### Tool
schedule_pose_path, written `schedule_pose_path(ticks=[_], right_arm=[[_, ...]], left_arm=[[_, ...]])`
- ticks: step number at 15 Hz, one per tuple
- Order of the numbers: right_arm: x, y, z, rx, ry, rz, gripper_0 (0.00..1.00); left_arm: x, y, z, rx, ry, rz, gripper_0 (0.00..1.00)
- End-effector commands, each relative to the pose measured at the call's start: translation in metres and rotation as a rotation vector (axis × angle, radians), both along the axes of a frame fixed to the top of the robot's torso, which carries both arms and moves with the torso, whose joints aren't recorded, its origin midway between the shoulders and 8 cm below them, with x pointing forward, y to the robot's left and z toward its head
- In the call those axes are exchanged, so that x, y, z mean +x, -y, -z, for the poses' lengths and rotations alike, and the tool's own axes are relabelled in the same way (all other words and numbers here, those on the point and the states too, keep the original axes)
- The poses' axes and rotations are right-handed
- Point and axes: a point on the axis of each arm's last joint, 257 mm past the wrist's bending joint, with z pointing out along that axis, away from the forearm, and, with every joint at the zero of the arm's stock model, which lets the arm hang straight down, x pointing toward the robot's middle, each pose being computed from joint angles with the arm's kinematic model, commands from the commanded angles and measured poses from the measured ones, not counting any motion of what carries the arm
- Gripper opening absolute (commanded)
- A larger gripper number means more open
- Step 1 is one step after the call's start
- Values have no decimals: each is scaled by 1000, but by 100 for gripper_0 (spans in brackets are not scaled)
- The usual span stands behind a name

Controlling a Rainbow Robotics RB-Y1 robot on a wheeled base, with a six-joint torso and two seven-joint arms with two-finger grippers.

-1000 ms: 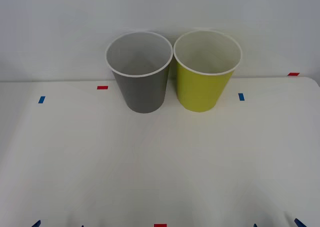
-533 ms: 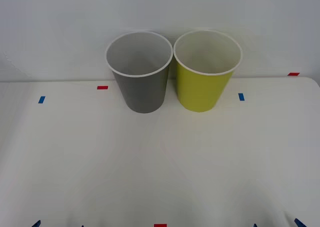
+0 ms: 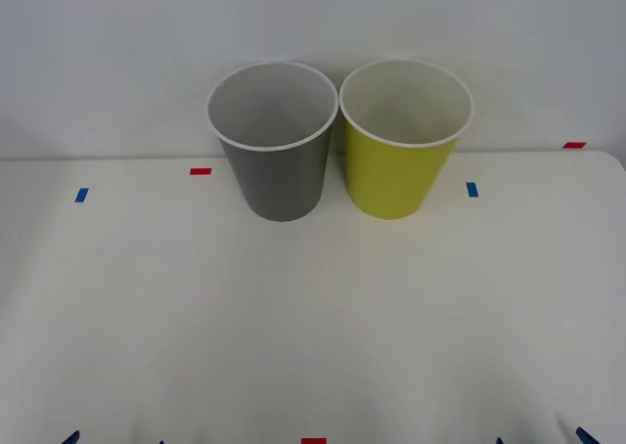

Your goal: Put cans in the gray bin and PET bottles in the light green bin.

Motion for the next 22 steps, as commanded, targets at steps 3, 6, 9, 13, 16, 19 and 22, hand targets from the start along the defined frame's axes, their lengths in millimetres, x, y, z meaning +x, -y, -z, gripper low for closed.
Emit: schedule_pose_path(ticks=[3,6,9,13,16,19,22], right_arm=[[0,0,0,0,0,0,100],[0,0,0,0,0,0,100],[0,0,0,0,0,0,100],[0,0,0,0,0,0,100],[0,0,0,0,0,0,100],[0,0,0,0,0,0,100],[0,0,0,0,0,0,100]], left_arm=[[0,0,0,0,0,0,100],[0,0,0,0,0,0,100],[0,0,0,0,0,0,100],[0,0,0,0,0,0,100],[0,0,0,0,0,0,100],[0,0,0,0,0,0,100],[0,0,0,0,0,0,100]])
